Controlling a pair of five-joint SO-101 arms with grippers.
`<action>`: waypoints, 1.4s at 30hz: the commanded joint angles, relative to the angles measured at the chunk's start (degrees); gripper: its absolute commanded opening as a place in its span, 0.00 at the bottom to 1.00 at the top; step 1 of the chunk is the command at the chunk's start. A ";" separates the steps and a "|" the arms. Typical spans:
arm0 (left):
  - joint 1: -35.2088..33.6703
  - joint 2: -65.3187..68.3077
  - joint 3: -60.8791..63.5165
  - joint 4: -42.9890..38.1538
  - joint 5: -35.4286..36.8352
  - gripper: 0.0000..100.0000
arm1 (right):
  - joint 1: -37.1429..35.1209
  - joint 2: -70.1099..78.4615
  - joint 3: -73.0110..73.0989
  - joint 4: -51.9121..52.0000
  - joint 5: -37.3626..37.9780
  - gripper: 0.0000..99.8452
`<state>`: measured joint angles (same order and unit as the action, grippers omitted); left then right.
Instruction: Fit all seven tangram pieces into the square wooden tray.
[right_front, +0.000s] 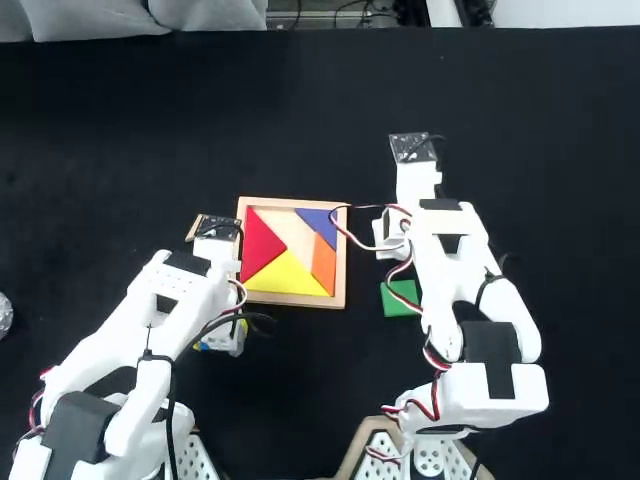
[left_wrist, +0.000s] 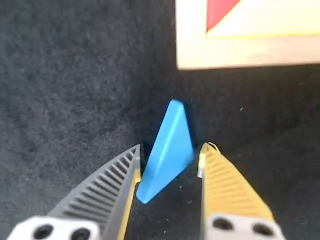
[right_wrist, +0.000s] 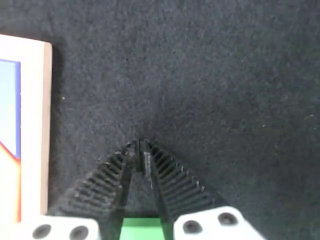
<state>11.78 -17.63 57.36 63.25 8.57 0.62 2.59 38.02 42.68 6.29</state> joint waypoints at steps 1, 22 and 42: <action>0.04 0.09 -2.24 -4.48 -2.64 0.20 | -0.79 -0.04 -2.95 0.00 0.53 0.01; -8.13 -0.09 -16.48 5.10 -24.62 0.21 | -0.88 -0.04 -2.95 0.09 2.81 0.01; -9.45 -0.18 -1.89 -3.60 -26.29 0.28 | -0.88 -0.04 -2.95 0.09 2.90 0.01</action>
<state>2.64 -17.54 55.60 61.67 -17.54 0.62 2.59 38.02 42.68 8.75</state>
